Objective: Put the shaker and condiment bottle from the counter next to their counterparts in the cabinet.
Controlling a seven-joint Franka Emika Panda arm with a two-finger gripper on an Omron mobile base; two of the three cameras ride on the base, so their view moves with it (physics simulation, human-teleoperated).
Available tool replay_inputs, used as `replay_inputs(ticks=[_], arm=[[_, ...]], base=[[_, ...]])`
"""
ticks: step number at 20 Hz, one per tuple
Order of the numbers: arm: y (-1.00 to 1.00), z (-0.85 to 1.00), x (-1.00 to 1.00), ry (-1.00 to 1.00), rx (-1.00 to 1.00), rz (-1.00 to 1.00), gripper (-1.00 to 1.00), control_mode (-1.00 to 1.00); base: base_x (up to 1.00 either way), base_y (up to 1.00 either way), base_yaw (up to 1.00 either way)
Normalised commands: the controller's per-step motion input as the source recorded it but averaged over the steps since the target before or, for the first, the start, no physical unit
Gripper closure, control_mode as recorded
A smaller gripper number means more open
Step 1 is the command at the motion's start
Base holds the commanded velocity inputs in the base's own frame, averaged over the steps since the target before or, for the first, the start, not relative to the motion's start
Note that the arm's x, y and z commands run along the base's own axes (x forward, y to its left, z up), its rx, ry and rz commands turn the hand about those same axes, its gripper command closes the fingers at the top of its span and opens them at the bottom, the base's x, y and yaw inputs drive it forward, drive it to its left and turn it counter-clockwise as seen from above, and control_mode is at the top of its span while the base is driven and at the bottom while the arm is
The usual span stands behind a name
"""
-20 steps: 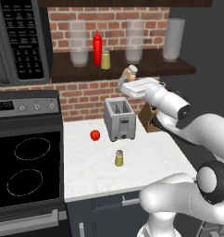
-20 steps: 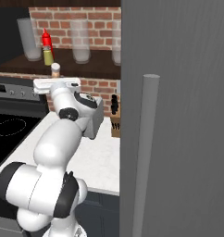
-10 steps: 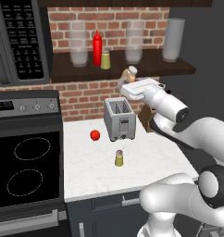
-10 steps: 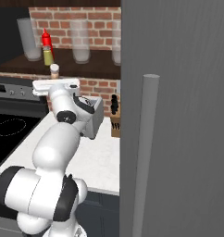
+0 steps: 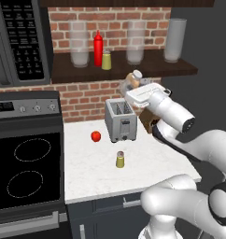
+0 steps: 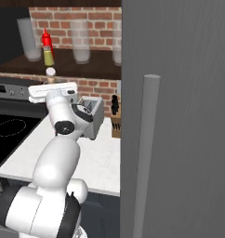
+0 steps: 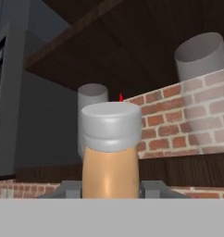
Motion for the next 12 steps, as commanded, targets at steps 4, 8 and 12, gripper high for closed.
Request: replay_inputs(ticks=[4,8,12], arm=[[0.00,0.48,-0.07,-0.01,-0.02,-0.03,1.00,-1.00],[0.00,0.65,0.00,0.01,-0.07,-0.04,1.00,-1.00],[0.00,0.63,0.00,0.05,-0.09,-0.05,1.00,-1.00]], base=[[0.00,0.00,0.00],[0.00,0.00,0.00],[0.00,0.00,0.00]])
